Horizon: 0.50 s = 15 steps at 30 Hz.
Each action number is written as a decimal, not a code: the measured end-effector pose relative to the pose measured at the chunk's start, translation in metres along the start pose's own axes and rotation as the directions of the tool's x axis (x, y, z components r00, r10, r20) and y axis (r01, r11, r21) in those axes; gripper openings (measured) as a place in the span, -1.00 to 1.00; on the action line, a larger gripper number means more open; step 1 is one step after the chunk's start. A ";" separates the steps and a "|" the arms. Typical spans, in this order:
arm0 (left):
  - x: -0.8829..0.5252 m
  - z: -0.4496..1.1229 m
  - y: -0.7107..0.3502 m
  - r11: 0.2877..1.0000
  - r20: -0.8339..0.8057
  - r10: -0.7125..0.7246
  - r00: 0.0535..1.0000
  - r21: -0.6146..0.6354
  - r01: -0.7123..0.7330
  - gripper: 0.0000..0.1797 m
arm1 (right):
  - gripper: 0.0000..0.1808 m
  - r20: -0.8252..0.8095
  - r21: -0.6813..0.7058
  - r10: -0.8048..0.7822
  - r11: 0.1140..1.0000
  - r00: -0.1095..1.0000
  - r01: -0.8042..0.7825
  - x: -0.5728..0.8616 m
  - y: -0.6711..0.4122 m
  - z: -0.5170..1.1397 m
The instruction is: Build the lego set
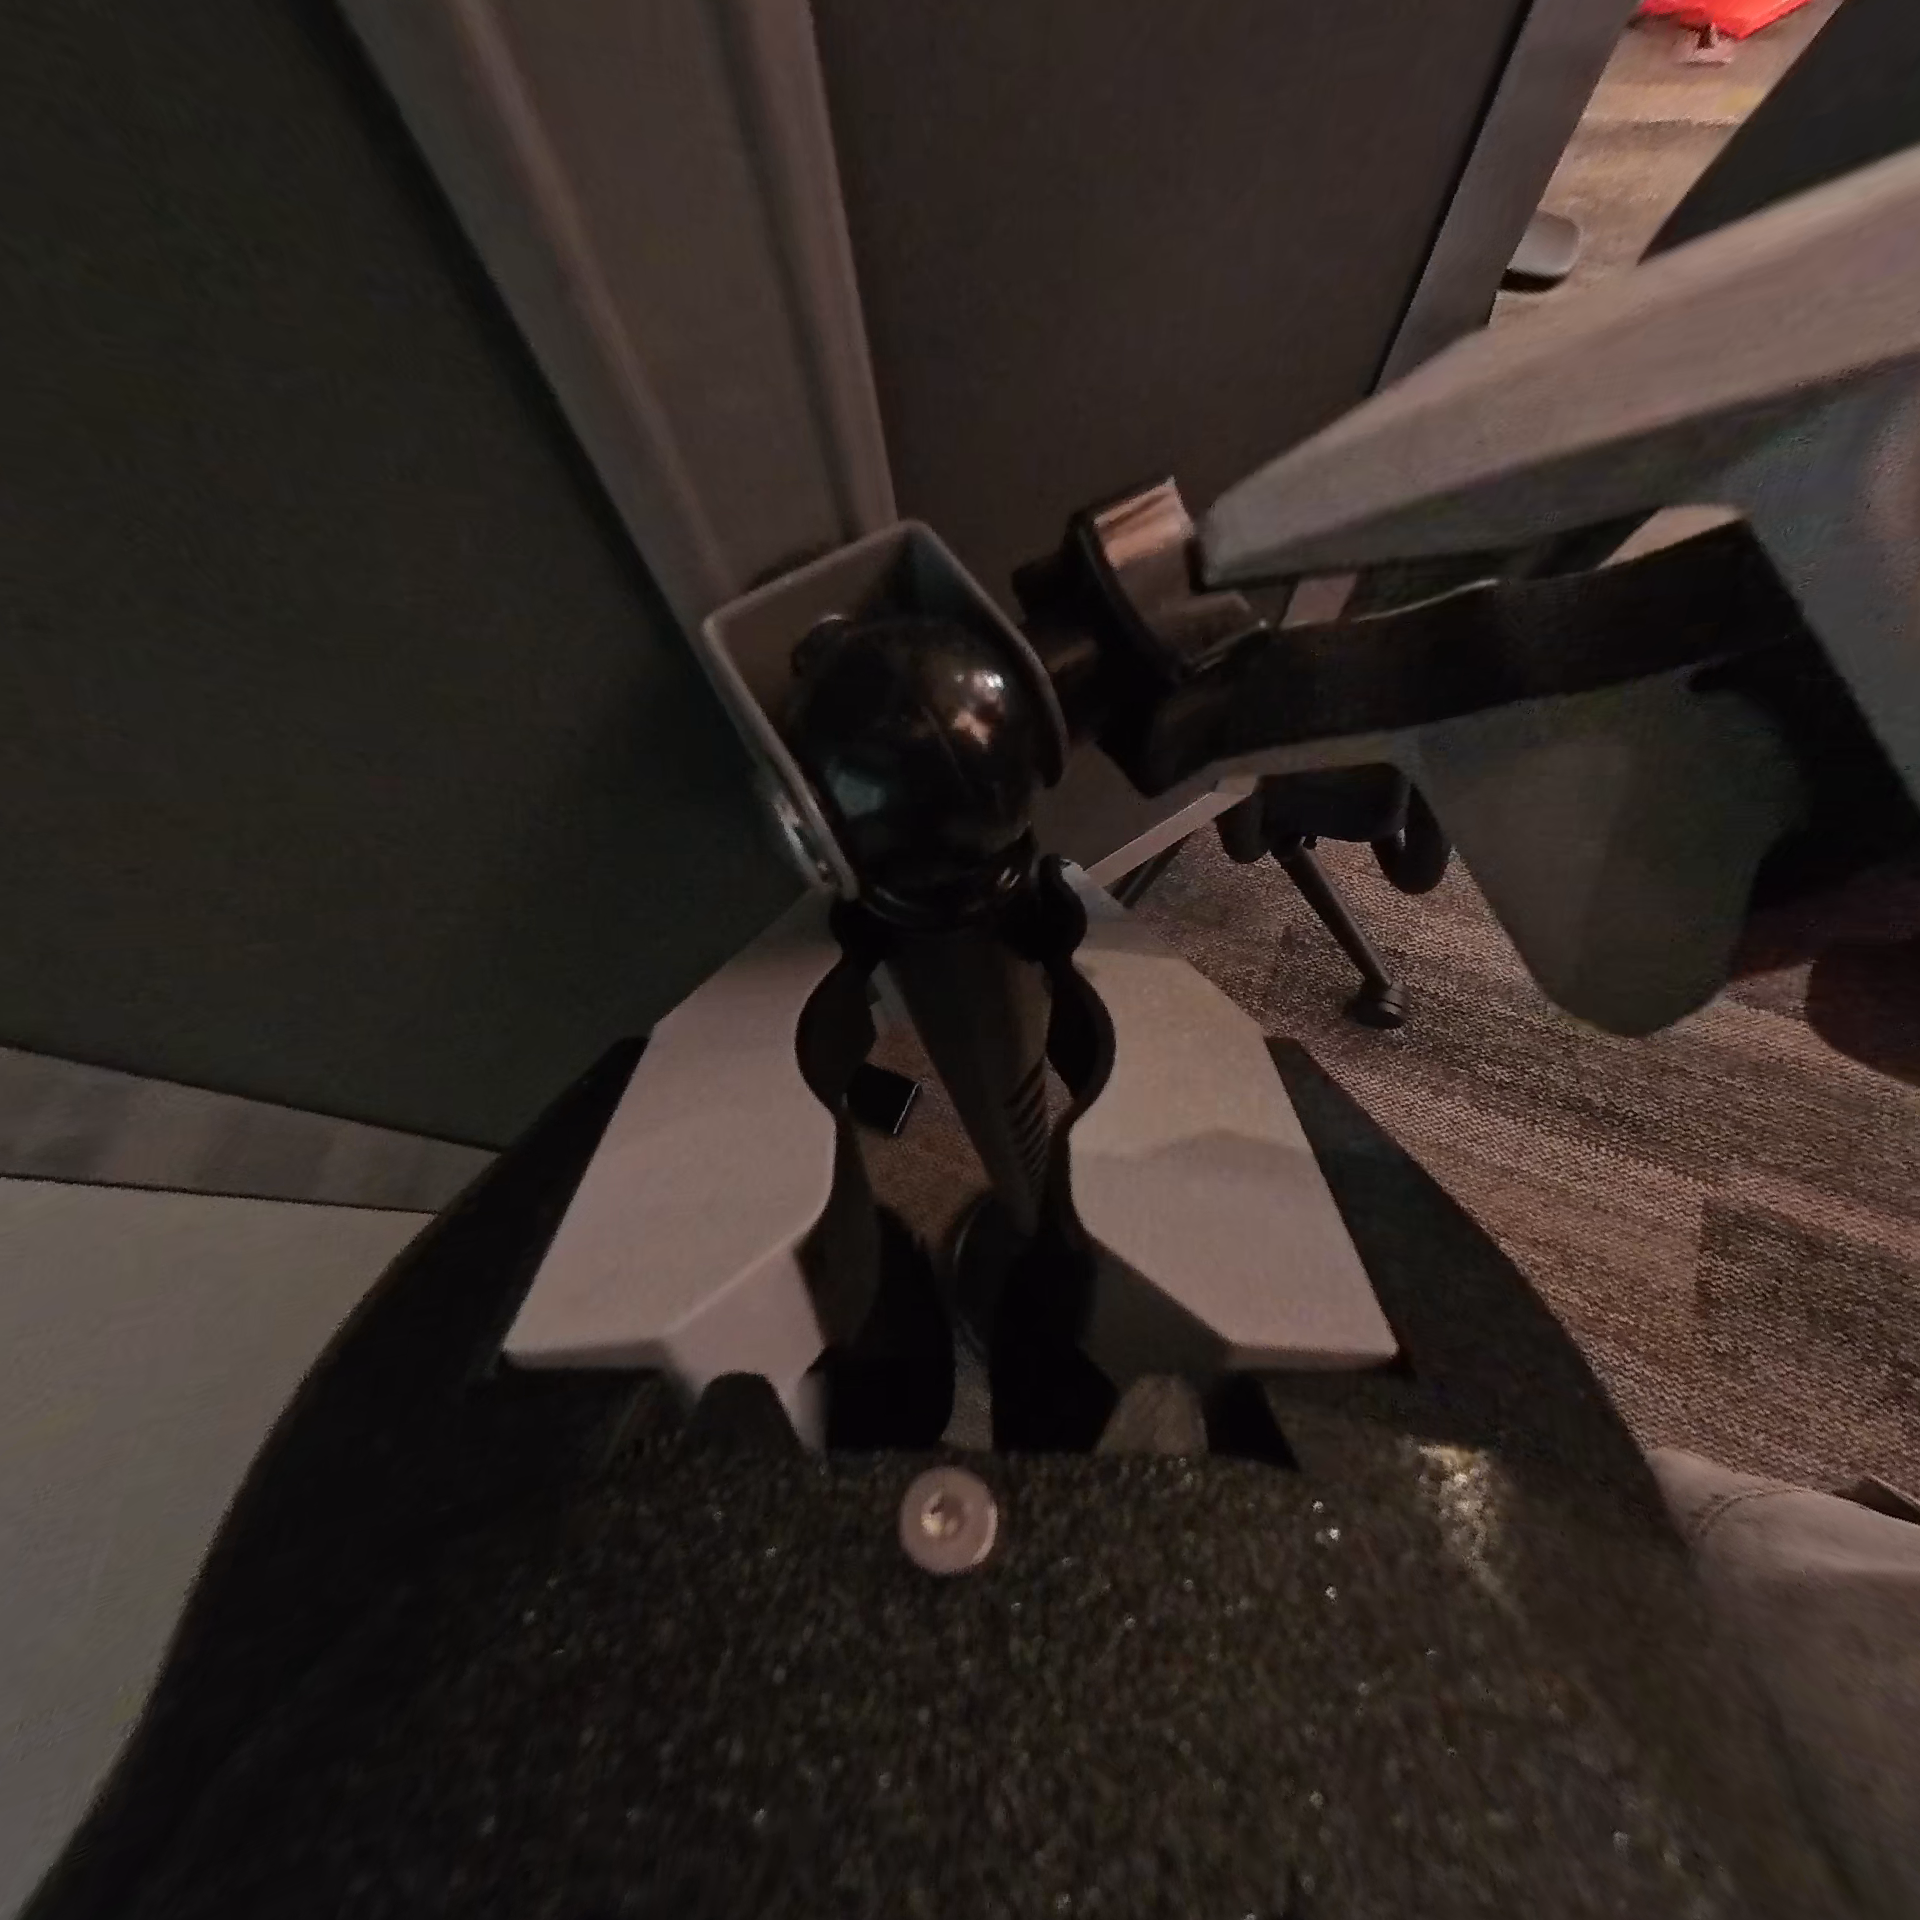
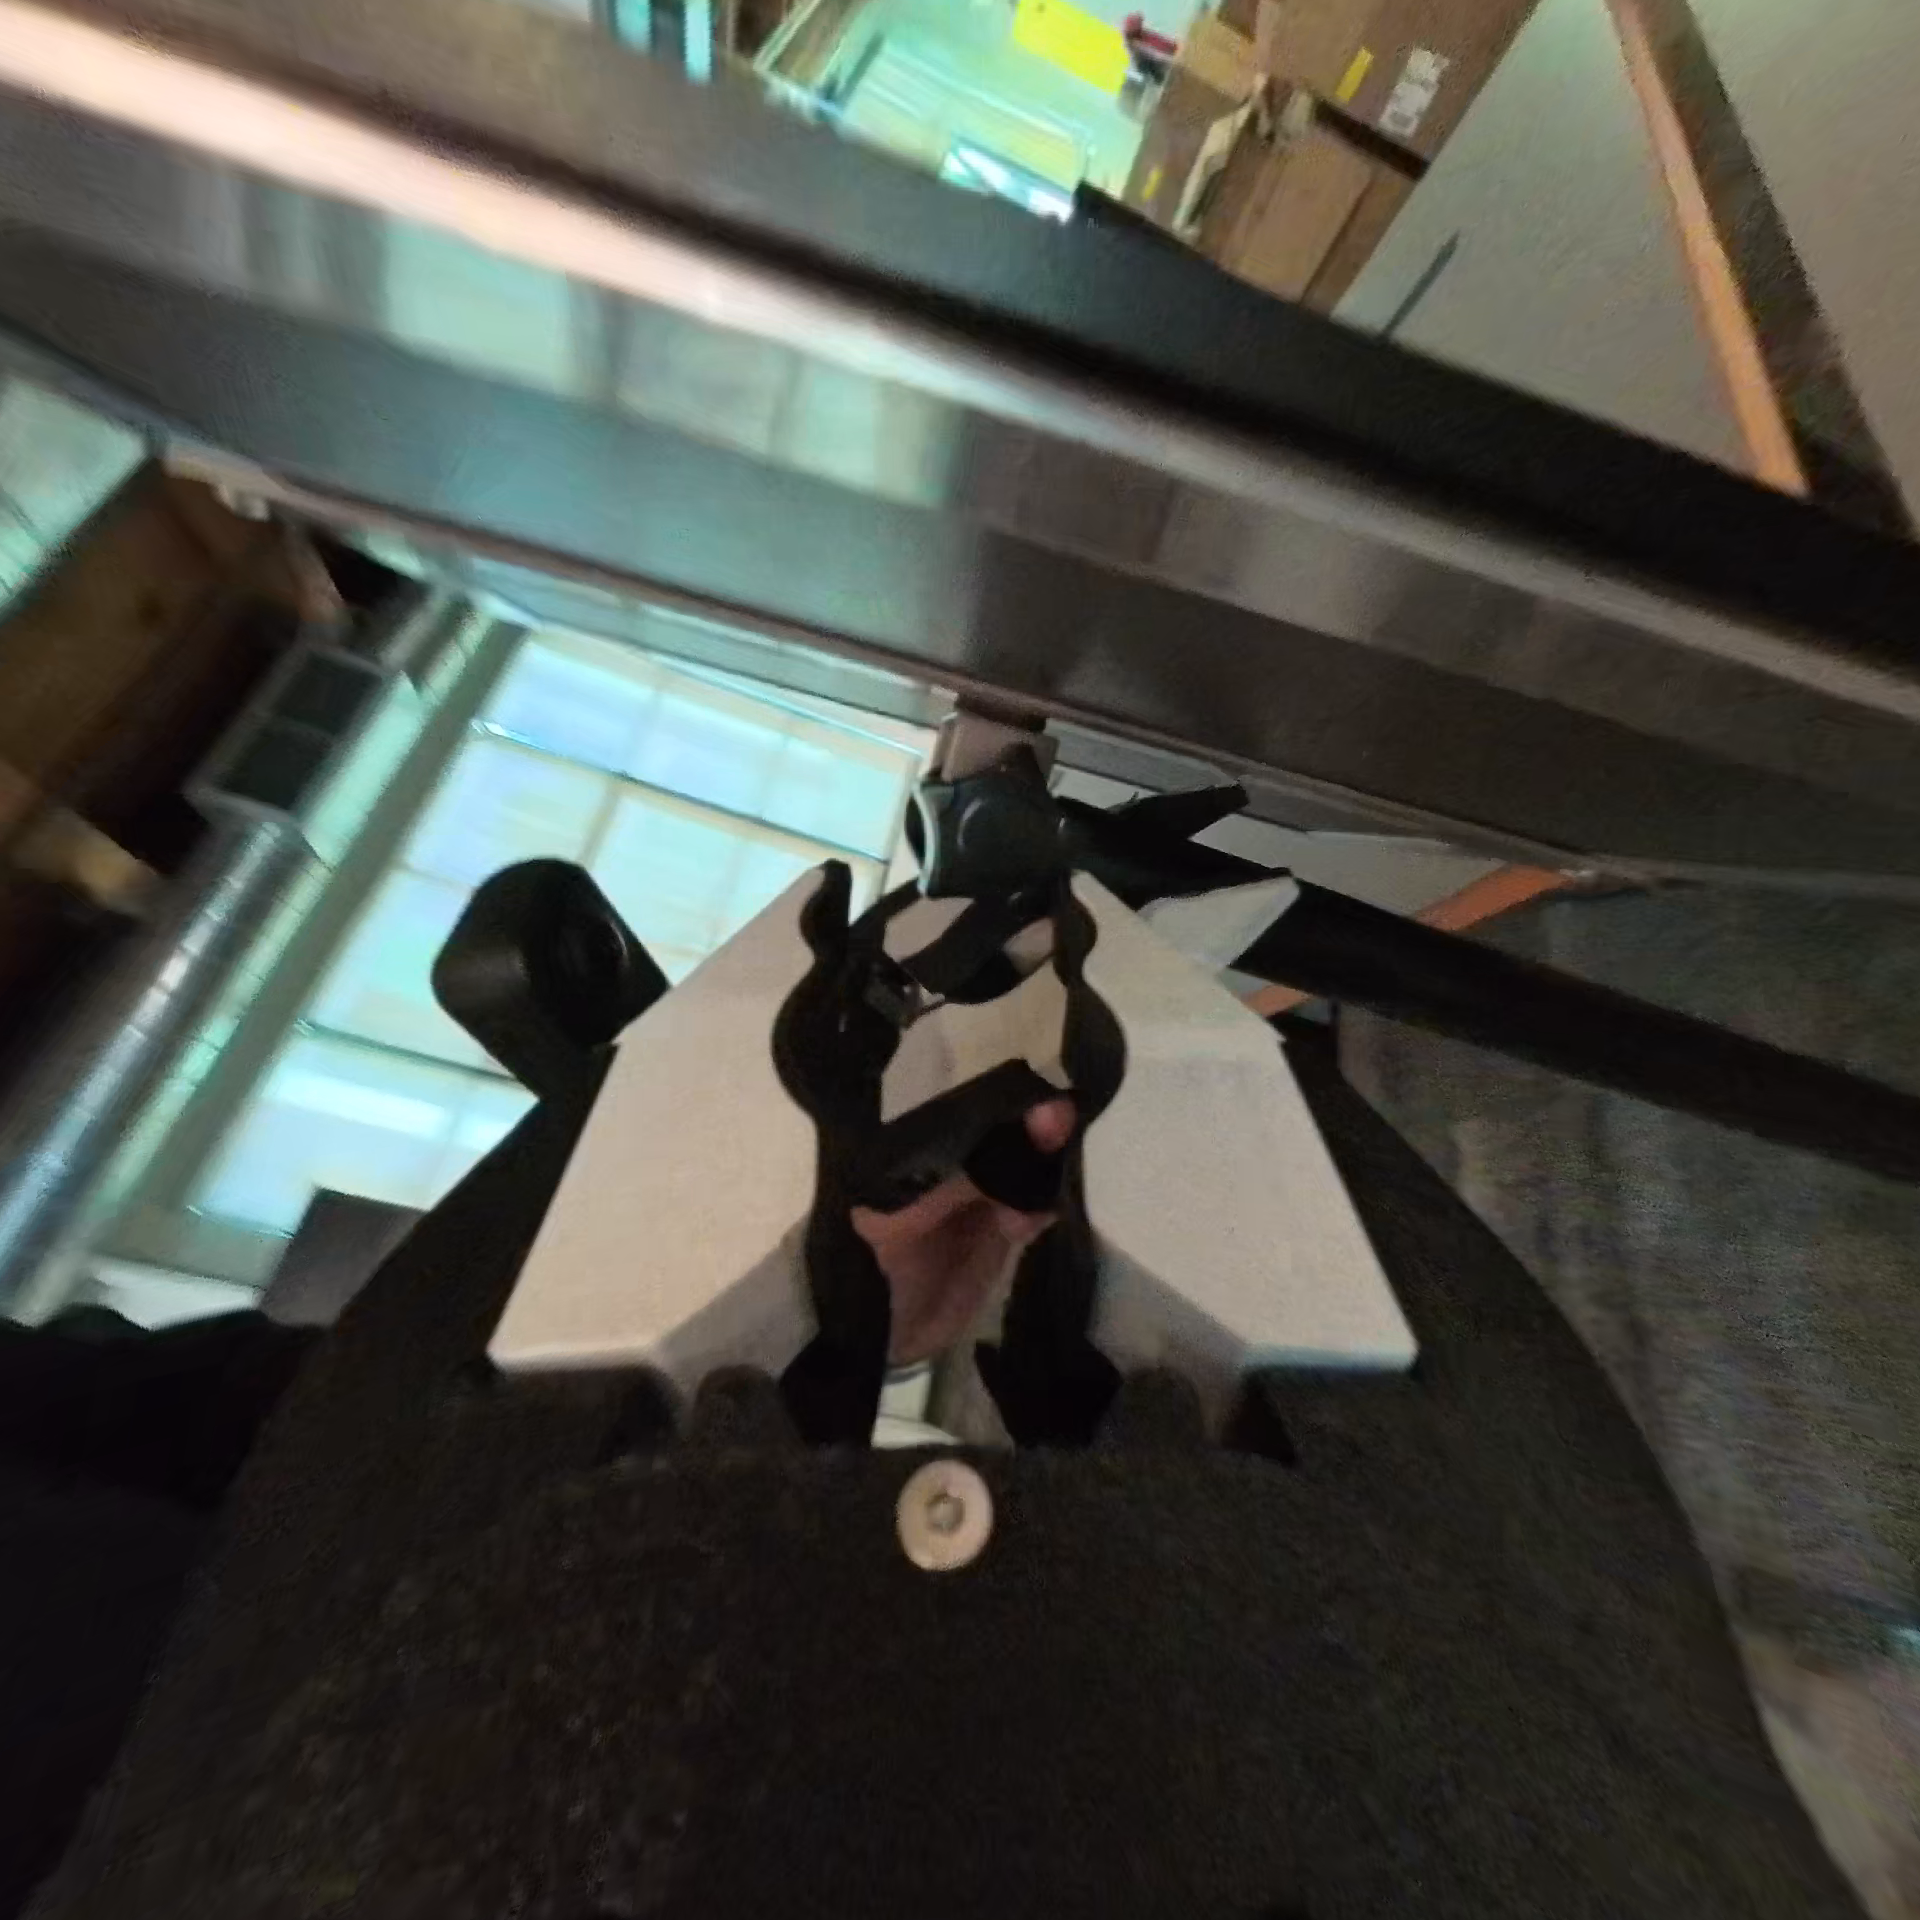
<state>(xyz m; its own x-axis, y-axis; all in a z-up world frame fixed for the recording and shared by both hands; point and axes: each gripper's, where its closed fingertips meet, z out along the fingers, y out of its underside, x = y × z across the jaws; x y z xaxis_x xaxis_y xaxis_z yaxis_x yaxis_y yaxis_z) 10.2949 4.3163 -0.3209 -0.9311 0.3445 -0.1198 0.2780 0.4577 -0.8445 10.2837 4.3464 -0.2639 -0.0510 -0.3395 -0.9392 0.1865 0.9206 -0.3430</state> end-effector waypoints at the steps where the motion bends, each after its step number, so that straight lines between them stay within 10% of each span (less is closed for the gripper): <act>1: 0.000 0.000 0.000 1.000 -0.001 -0.003 1.000 0.002 0.003 -0.70 | -0.56 -0.005 -0.003 0.027 1.000 1.000 -0.027 0.001 0.000 0.001; 7: 0.000 -0.001 0.000 1.000 -0.005 0.002 1.000 -0.003 -0.002 -0.69 | -0.69 -0.030 -0.039 0.016 0.999 0.999 -0.018 0.006 -0.003 0.006; 10: 0.001 -0.001 0.000 1.000 -0.012 0.003 1.000 -0.005 -0.003 -0.69 | -0.71 0.001 -0.079 -0.233 0.969 0.973 0.232 0.009 -0.002 0.007; 15: 0.002 -0.001 0.000 1.000 -0.025 0.012 1.000 -0.011 -0.012 -0.70 | -0.72 0.054 -0.166 -0.835 0.533 0.548 0.830 0.014 -0.005 0.004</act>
<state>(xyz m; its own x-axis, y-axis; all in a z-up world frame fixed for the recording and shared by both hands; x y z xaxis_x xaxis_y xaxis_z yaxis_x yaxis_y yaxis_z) 10.2931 4.3180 -0.3208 -0.9214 0.3706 -0.1169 0.2921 0.4622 -0.8373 10.2863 4.3367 -0.2751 -0.1306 -0.9651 -0.2270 -0.1053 0.2412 -0.9648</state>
